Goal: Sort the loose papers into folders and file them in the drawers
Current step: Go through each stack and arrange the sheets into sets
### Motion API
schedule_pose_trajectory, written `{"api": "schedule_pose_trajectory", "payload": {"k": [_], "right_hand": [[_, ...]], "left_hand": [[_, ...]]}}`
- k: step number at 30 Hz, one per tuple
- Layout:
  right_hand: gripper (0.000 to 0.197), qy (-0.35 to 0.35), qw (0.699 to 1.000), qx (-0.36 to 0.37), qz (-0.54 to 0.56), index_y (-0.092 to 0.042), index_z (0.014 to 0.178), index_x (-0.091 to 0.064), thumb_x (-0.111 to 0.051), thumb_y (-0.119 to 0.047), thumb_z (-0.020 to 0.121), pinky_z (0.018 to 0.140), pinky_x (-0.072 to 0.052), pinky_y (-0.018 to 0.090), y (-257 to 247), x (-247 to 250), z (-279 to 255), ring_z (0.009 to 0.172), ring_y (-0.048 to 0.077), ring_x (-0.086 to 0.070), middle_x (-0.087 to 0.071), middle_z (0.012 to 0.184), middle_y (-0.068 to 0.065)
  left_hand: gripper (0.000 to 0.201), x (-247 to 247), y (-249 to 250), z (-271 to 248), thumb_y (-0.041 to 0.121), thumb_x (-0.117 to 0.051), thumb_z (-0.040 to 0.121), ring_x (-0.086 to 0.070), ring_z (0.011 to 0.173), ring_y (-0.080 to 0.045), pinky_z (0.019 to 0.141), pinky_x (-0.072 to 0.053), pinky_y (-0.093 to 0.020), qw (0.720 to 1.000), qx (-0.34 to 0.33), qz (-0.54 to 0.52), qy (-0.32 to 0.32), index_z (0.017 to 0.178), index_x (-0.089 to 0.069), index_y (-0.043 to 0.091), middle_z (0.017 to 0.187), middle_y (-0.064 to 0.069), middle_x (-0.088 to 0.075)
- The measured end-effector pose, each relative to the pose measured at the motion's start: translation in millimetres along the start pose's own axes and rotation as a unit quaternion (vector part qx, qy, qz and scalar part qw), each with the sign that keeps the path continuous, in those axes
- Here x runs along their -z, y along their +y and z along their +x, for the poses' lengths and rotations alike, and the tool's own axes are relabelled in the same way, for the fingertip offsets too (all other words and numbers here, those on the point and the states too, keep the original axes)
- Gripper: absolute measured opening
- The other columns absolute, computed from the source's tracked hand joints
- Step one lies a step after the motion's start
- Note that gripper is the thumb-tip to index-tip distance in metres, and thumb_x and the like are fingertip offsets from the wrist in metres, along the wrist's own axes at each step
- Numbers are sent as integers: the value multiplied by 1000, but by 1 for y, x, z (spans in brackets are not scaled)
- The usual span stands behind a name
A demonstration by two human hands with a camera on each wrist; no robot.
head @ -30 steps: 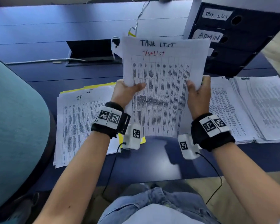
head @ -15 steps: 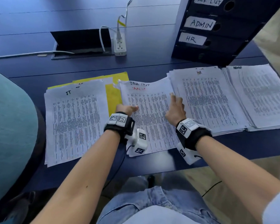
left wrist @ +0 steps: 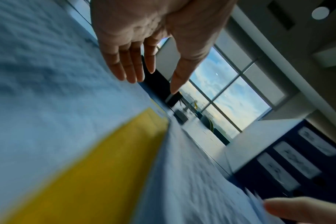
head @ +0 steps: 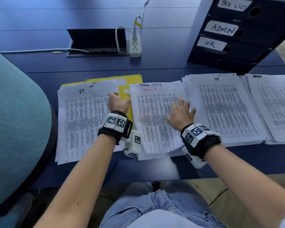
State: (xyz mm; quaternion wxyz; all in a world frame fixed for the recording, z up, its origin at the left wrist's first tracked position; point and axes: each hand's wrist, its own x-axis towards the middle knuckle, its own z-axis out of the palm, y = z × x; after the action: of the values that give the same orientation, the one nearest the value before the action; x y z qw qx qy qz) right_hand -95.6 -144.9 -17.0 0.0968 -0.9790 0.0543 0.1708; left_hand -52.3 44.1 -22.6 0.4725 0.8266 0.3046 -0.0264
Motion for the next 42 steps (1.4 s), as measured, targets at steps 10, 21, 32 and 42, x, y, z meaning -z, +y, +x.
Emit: {"api": "schedule_pose_trajectory", "payload": {"k": [10,21,32,42], "right_hand": [[45,-158,961,167,153,-3,136,-41,-47,-23,96,103,-33,32,-127,4,-6,130,27,-39,-40,142,13],[45,-221,917,-39,330,8,132,-38,-46,-14,94,95,-40,34,-165,-27,17,120,34,-46,-45,132,21],[41,-154,835,70,523,-10,114,-44,-44,14,81,86,-53,45,-166,-21,5,97,32,-61,-59,112,19],[36,114,745,240,612,-21,89,-29,-46,11,86,69,-52,20,-140,80,4,83,10,-52,-45,101,9]], "left_hand": [[105,103,-56,59,23,-75,76,3,143,-35,117,-5,-45,970,158,179,54,146,0,2,153,-23,10],[123,101,-58,66,44,-78,68,-11,141,-36,112,-15,-48,940,217,260,26,145,5,-2,151,-23,-8],[137,124,-63,74,84,-51,56,-16,141,-38,114,-16,-50,978,183,98,11,146,3,-3,152,-25,-11],[20,175,22,44,30,-67,70,-58,63,7,68,-47,-22,903,-249,-332,110,86,-59,20,65,24,-67]]}}
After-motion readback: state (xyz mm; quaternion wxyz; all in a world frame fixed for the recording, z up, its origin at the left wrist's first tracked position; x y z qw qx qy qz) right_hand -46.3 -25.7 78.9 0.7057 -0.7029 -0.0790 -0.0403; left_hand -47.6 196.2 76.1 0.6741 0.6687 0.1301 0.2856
